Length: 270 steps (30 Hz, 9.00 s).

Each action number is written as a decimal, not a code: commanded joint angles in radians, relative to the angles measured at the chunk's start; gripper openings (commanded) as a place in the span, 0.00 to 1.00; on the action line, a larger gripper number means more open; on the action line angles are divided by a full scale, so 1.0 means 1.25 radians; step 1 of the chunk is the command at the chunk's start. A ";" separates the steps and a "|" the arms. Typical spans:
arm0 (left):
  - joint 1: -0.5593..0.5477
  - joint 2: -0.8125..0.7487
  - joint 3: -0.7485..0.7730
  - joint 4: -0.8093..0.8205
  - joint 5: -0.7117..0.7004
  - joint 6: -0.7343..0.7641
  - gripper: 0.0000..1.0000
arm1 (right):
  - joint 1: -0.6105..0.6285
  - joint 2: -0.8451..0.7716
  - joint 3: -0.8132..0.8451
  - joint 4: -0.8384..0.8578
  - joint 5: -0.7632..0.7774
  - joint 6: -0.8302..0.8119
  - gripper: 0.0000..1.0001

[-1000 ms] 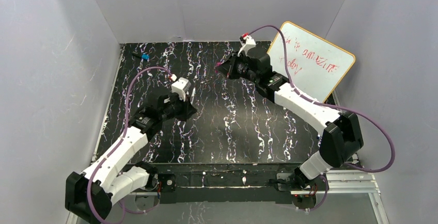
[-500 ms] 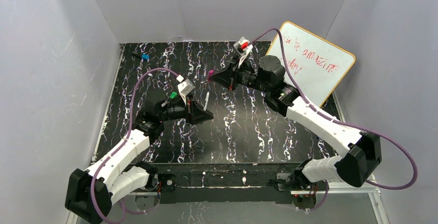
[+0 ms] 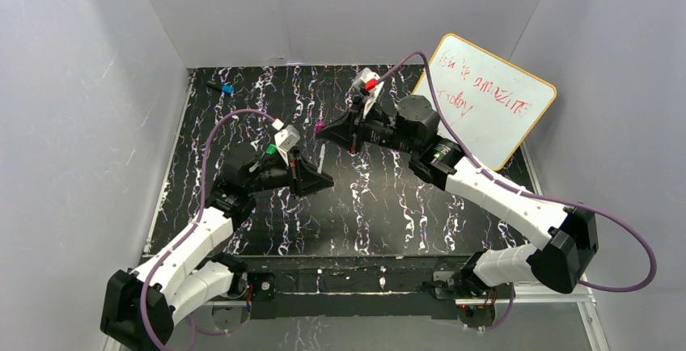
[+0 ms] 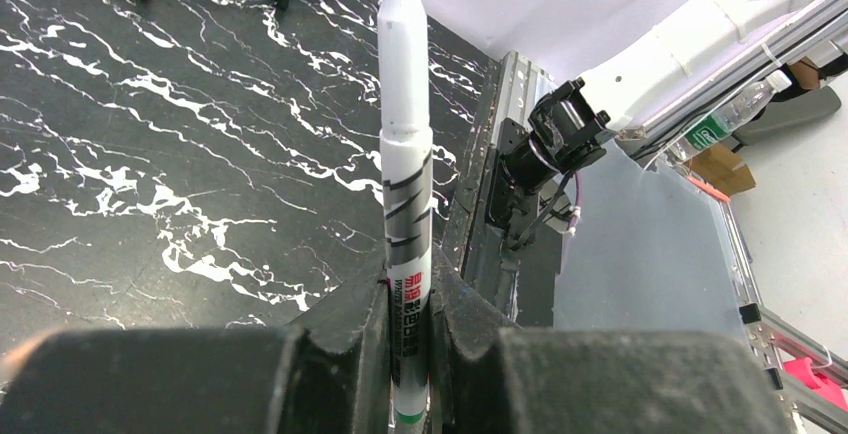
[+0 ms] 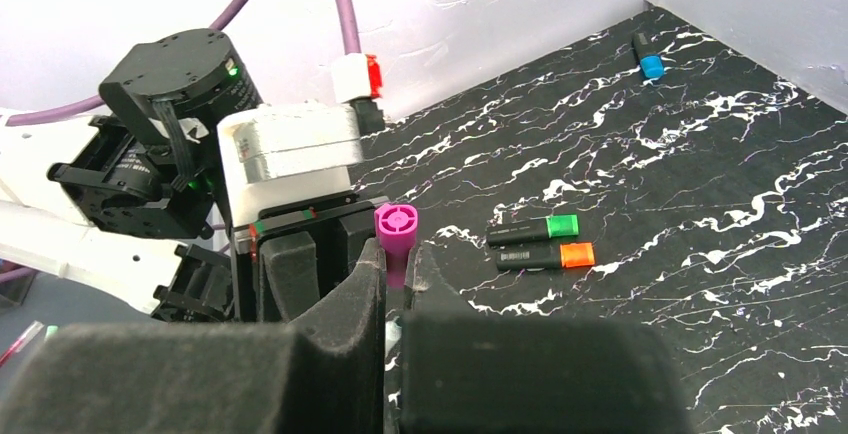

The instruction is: Insert the pens into the pen caps

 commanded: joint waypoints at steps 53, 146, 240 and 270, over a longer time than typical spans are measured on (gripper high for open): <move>-0.006 -0.138 -0.085 0.054 -0.102 0.122 0.00 | 0.001 -0.015 0.024 0.060 -0.117 0.069 0.01; -0.026 -0.139 -0.059 -0.005 -0.132 0.174 0.00 | 0.004 -0.063 -0.058 0.155 -0.079 0.073 0.01; -0.034 -0.205 0.040 -0.096 -0.173 0.263 0.00 | 0.019 -0.039 -0.077 0.093 -0.071 0.058 0.01; -0.033 -0.124 0.110 -0.031 -0.216 0.275 0.00 | 0.024 0.002 -0.058 0.079 -0.134 0.076 0.01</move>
